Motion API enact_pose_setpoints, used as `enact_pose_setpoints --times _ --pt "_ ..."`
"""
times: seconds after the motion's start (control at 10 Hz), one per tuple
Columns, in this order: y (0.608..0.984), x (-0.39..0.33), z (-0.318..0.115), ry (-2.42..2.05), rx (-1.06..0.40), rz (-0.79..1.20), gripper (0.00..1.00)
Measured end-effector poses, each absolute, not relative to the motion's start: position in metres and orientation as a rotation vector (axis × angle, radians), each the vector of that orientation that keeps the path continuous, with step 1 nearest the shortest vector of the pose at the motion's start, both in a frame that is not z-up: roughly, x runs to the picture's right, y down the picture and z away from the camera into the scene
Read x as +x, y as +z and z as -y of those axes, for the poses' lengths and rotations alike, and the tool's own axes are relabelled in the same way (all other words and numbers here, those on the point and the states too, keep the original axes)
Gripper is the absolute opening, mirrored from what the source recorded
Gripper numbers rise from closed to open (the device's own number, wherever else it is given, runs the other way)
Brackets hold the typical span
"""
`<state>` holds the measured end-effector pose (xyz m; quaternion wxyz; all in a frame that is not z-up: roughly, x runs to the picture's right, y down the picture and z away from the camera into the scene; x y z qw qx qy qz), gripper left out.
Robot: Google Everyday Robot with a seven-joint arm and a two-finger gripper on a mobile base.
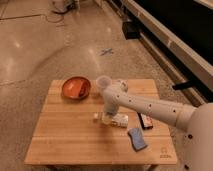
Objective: Stand the bottle upright
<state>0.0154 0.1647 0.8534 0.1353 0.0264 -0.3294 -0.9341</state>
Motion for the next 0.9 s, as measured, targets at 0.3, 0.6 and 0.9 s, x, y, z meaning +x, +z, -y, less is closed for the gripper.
enact_pose_setpoints --times 0.3,0.6,0.9 --pt "0.849 0.026 -0.162 -2.749 0.031 0.942 0.71" --pt "0.844 0.022 -0.165 -2.794 0.004 0.942 0.71" --pt "0.841 0.012 -0.168 -2.868 -0.037 0.934 0.71"
